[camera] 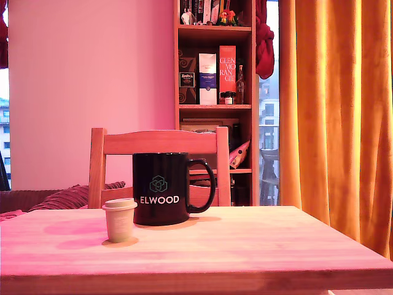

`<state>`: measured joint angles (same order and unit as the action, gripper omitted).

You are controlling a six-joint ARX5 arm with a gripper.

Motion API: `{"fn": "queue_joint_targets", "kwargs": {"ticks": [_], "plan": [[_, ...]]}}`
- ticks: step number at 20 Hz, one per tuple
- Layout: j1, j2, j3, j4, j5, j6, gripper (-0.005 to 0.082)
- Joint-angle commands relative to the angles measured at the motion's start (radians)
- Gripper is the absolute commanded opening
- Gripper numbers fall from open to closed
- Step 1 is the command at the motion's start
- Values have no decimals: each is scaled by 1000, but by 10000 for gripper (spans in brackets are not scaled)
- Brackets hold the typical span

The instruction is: Pick up the coffee capsules on the table and drop them inside the coffee cup

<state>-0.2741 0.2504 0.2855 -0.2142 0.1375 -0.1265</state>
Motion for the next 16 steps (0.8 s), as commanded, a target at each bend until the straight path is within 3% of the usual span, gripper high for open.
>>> {"fn": "queue_joint_targets", "kwargs": {"ticks": [1, 10, 16], "plan": [[-27, -3, -26, -54, -16, -4, -20], [-27, -3, -26, -47, -23, -3, -21], [-27, -3, -44, 51, -26, 19, -21]]}}
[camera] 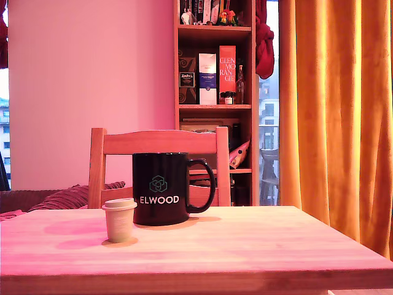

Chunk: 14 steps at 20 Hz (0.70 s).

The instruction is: Pick up the coffee capsules on the table and drop them inside the coffee cup

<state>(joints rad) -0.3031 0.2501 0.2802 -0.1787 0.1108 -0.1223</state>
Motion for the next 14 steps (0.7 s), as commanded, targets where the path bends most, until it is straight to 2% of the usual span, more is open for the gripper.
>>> {"fn": "queue_joint_targets", "kwargs": {"ticks": [1, 5, 10, 13, 14], "plan": [[2, -2, -54, 33, 5, 15, -21], [-2, -2, -141, 121, 51, 34, -21], [-23, -2, -217, 182, 153, 48, -21], [-54, -2, -242, 182, 178, 54, -21], [-66, -2, -245, 173, 183, 74, -21]]}}
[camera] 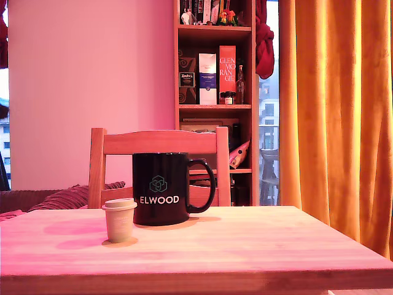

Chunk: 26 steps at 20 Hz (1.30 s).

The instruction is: Pick up the coffee capsules on the table and drop them inside the coffee cup

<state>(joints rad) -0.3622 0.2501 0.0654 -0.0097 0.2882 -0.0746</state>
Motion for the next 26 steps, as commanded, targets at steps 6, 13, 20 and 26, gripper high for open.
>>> {"fn": "queue_joint_targets", "kwargs": {"ticks": [6, 13, 20, 26], "plan": [[-70, -2, -48, -50, 19, 58, -21], [-116, -2, -58, -117, 20, 56, -21], [-116, -2, -58, -127, 19, -4, -12], [-116, -2, -59, -132, 17, -3, -11]]}}
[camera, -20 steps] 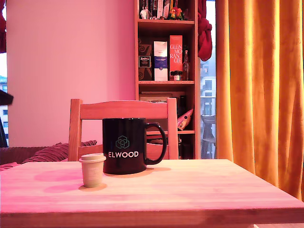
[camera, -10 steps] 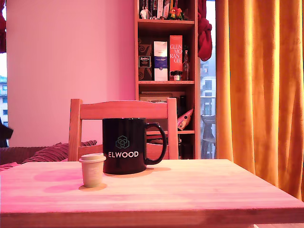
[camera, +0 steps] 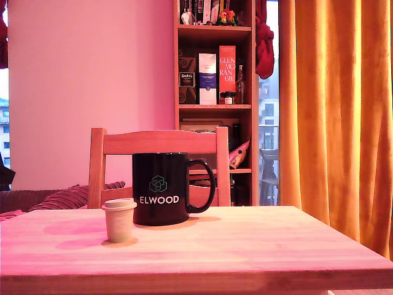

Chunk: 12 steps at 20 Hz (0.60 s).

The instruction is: Pick up the coffee capsules on the table and drop them inside the coffee cup

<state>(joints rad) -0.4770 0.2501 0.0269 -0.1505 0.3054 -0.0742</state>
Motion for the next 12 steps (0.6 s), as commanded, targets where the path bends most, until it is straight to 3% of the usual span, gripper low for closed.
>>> {"fn": "queue_joint_targets", "kwargs": {"ticks": [1, 2, 4, 5, 6, 12], "plan": [[-1, -2, -20, 9, -3, -4, 6], [-1, -2, -21, 10, -16, -4, 96], [-1, -2, -26, 32, -40, -5, 397], [-1, -2, -33, 52, -71, -26, 500], [-1, -2, -33, 53, -84, -16, 541], [-1, -2, -33, 61, -104, 20, 533]]}}
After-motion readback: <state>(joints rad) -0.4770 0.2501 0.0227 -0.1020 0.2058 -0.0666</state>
